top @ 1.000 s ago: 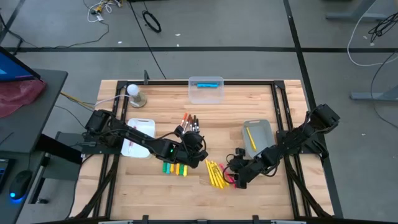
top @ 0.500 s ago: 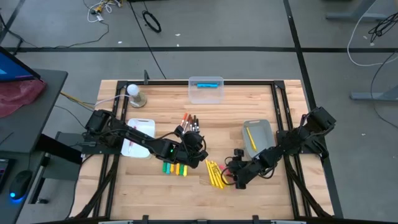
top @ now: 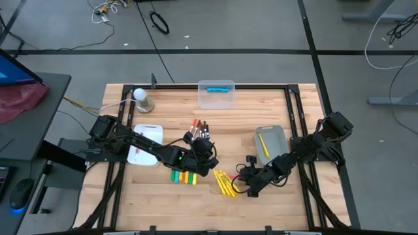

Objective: Pick & Place Markers
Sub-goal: Put the pink pen into the gray bin

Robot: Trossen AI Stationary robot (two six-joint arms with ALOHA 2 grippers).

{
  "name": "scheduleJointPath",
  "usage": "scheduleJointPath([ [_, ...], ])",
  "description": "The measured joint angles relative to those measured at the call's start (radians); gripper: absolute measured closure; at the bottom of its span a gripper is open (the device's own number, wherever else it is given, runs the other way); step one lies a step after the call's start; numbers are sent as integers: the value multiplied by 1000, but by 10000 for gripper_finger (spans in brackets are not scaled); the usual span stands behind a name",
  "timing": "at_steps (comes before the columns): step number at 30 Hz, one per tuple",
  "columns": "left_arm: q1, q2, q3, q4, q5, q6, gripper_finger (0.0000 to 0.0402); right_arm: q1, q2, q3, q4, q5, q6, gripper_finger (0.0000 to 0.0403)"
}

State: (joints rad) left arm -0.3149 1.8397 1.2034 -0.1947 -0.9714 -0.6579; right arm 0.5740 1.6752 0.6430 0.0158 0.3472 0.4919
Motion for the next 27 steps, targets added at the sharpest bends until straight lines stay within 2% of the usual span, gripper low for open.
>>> scheduleJointPath([
  [3,0,0,0,0,0,0,264,-8,-1,0,-1,-18,-1,387],
  [12,0,0,0,0,0,-1,264,-11,-53,-5,-37,-19,77,388],
  [16,0,0,0,0,0,-1,264,-11,-115,-4,-66,35,130,390],
  [27,0,0,0,0,0,-2,264,-34,-350,-3,-178,90,190,390],
])
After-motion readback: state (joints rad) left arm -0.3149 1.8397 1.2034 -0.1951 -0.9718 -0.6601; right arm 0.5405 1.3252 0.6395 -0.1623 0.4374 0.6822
